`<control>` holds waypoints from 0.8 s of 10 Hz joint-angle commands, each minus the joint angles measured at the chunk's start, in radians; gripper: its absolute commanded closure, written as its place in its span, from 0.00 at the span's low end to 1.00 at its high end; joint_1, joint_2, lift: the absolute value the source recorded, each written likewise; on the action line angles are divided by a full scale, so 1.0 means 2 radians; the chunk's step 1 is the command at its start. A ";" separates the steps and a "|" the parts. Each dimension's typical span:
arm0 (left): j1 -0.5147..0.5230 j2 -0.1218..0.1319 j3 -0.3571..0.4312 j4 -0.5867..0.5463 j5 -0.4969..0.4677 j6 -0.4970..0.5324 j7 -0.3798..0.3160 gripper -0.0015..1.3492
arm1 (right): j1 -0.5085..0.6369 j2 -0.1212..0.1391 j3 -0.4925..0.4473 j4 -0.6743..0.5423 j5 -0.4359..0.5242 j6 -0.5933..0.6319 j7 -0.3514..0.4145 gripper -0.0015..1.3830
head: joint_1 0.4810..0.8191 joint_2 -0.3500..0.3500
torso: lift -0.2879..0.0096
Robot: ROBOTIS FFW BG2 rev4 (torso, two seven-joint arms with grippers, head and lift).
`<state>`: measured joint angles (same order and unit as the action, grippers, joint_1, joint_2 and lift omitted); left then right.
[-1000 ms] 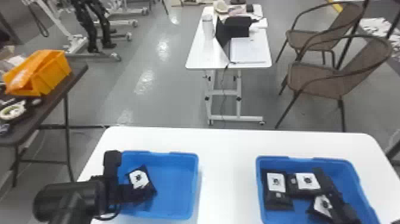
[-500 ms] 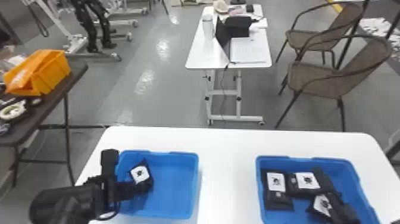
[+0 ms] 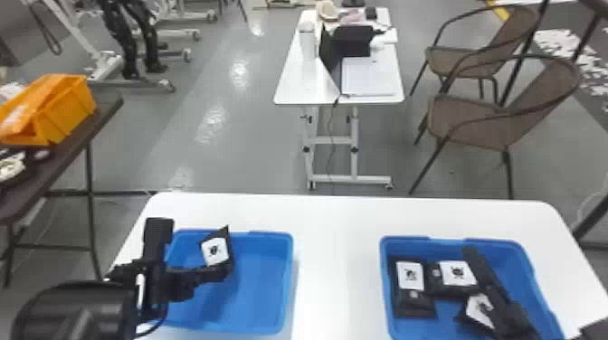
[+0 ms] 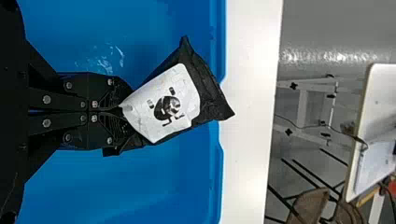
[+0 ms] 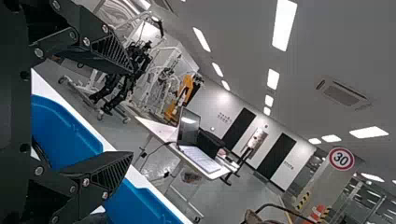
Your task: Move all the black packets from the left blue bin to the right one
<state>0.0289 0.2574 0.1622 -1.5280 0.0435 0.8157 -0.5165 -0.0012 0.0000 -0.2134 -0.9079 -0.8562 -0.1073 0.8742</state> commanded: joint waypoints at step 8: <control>-0.122 -0.030 -0.175 0.007 -0.131 -0.076 -0.199 0.91 | -0.022 0.000 0.053 -0.094 0.002 0.013 -0.003 0.31 | 0.63 0.42 | 0.97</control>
<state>-0.1740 0.2060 -0.1562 -1.5702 -0.2051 0.6975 -0.9127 -0.0381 0.0000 -0.1224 -1.0796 -0.8519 -0.0892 0.8678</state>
